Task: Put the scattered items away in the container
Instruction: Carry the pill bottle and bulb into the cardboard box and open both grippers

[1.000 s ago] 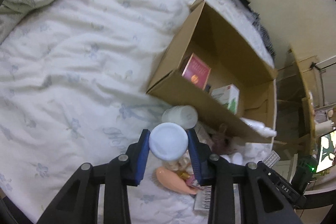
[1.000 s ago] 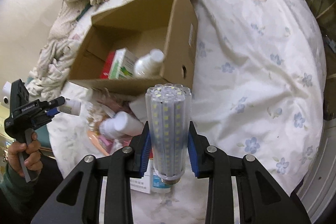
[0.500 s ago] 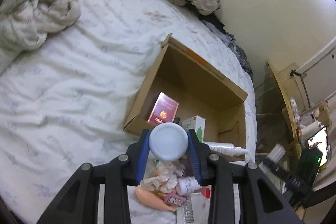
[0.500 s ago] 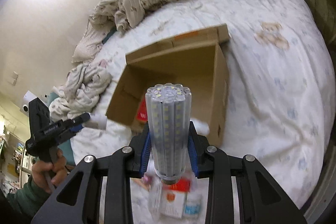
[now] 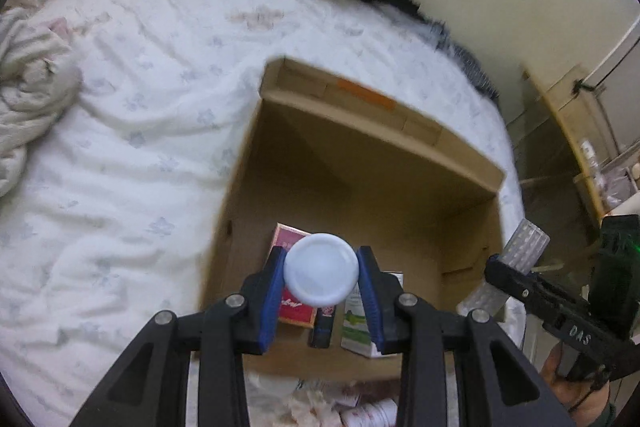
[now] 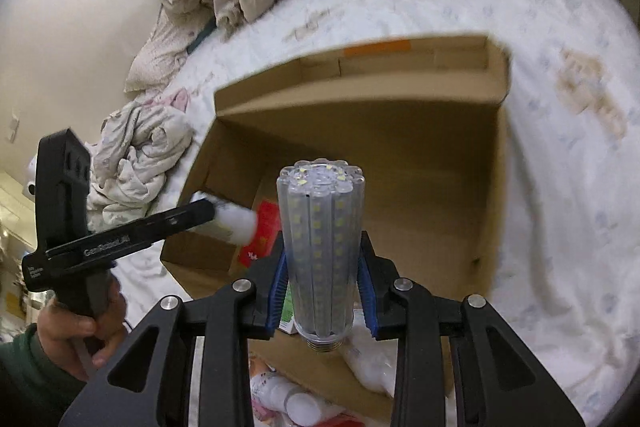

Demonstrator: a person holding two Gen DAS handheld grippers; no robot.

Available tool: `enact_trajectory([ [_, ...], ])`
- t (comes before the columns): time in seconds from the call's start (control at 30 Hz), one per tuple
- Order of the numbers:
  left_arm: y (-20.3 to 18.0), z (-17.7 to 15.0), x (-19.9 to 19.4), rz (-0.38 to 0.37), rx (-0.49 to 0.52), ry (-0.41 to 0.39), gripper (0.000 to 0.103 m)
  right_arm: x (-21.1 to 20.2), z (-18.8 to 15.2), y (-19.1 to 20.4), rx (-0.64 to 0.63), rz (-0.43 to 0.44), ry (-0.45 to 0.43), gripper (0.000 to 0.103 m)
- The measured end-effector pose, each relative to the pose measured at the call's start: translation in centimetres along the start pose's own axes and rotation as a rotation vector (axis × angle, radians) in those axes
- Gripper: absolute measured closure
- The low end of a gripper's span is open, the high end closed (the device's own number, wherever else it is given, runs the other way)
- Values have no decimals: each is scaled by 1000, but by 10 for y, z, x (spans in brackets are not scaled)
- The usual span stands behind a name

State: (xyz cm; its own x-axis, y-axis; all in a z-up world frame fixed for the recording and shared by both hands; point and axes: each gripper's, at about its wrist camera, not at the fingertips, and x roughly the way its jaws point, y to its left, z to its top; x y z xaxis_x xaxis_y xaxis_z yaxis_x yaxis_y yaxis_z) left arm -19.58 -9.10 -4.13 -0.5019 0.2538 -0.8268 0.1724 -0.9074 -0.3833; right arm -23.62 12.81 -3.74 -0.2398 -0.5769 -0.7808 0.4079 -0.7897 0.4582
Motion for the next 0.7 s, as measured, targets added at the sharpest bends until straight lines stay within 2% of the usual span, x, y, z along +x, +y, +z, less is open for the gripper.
enact_trajectory([
  [0.17,-11,10,43,-31,11,103,68,26,6,-1,7,18,71,69],
  [0.33,-20,15,69,-21,29,149,68,43,7,-6,24,28,97,69],
  [0.57,-20,12,80,-11,24,175,67,52,5,-17,56,37,115,67],
  [0.7,-17,9,78,-22,8,175,66,49,5,-14,49,24,109,41],
])
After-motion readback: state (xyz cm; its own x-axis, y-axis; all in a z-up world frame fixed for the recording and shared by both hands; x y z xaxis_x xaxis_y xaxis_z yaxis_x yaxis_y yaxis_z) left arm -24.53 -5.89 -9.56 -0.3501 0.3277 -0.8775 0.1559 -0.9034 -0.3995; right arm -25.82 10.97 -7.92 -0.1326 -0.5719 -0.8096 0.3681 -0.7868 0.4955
